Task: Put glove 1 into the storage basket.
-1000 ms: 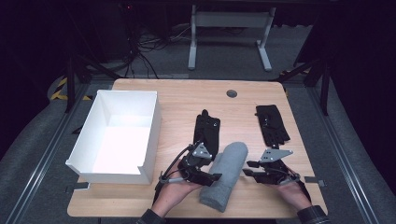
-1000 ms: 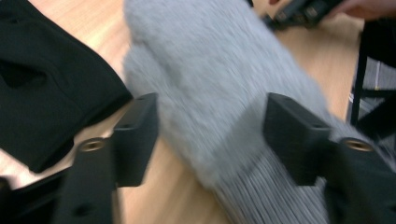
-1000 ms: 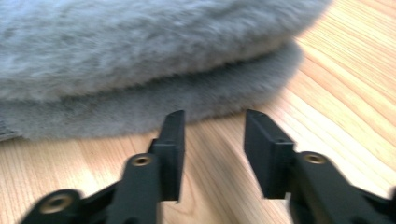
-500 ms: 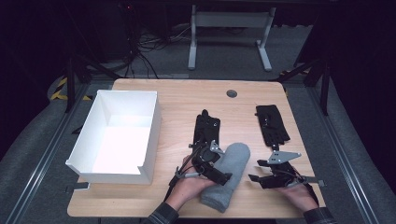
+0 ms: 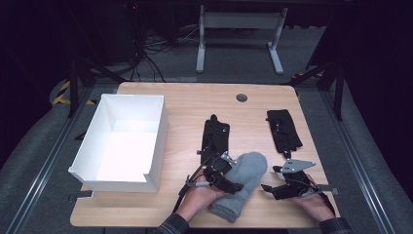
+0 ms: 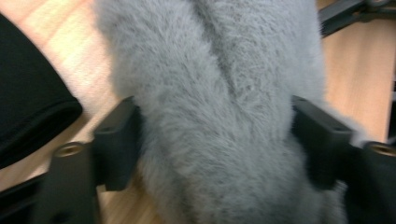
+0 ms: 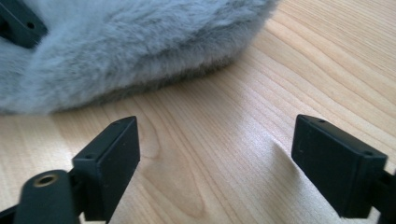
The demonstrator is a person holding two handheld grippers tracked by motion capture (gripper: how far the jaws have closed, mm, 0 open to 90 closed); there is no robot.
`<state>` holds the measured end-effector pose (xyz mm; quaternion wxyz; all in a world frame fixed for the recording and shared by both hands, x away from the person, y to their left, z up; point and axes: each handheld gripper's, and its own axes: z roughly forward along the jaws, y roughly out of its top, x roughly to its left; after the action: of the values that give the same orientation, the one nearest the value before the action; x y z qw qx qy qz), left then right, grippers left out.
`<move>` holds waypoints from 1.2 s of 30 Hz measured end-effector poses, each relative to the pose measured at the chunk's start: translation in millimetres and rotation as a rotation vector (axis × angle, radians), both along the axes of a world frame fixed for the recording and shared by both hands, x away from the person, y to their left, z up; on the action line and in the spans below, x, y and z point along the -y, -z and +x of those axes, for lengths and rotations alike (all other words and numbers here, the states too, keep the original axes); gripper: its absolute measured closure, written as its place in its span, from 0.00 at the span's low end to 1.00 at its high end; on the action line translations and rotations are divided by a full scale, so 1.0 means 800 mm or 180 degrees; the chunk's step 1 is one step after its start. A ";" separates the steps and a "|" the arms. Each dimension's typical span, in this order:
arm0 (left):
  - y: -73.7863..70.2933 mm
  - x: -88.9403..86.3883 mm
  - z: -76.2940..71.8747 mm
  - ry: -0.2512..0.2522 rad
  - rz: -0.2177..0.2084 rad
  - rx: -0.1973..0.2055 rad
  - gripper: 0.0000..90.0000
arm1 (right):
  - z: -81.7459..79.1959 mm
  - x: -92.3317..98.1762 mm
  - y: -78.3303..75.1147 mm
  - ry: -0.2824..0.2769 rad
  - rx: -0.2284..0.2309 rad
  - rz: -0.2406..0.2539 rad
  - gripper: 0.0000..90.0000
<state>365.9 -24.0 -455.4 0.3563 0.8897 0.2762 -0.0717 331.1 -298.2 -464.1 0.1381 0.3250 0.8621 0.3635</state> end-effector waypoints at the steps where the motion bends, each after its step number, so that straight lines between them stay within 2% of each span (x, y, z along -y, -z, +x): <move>1: 0.000 0.000 0.000 0.0032 -0.0018 -0.0054 0.47 | 0.000 0.000 0.000 -0.0005 0.0000 -0.0001 0.18; 2: 0.000 0.000 0.001 0.0045 -0.0033 -0.0089 0.47 | 0.000 -0.001 0.002 0.0000 0.0021 -0.0022 0.17; 5: -0.001 -0.001 0.002 0.0061 -0.0059 -0.0171 0.59 | 0.000 -0.003 0.005 0.0006 0.0040 -0.0065 0.17; 8: -0.003 -0.002 0.001 0.0083 -0.0065 -0.0148 0.66 | 0.000 -0.003 0.005 0.0011 0.0047 -0.0059 0.17; 15: -0.012 -0.008 0.002 0.0131 -0.0147 -0.0166 0.69 | 0.000 -0.003 0.008 -0.0004 0.0075 -0.0030 0.11; 20: -0.029 -0.013 -0.002 0.0159 -0.0130 -0.0074 0.69 | 0.000 -0.004 0.009 -0.0014 0.0078 -0.0029 0.10; 27: -0.053 -0.021 -0.003 0.0194 -0.0235 -0.0003 0.69 | 0.000 -0.003 0.009 -0.0013 0.0078 -0.0029 0.10; 31: -0.073 -0.026 -0.004 0.0201 -0.0288 0.0068 0.69 | 0.000 -0.003 0.009 -0.0014 0.0078 -0.0028 0.10; 36: -0.104 -0.041 0.000 0.0125 -0.0359 0.0165 0.69 | 0.000 -0.003 0.009 -0.0015 0.0081 -0.0030 0.10</move>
<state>365.6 8.5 -372.6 0.4114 0.8751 0.2449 -0.0710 331.5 -295.4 -471.1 0.1498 0.3176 0.8627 0.3638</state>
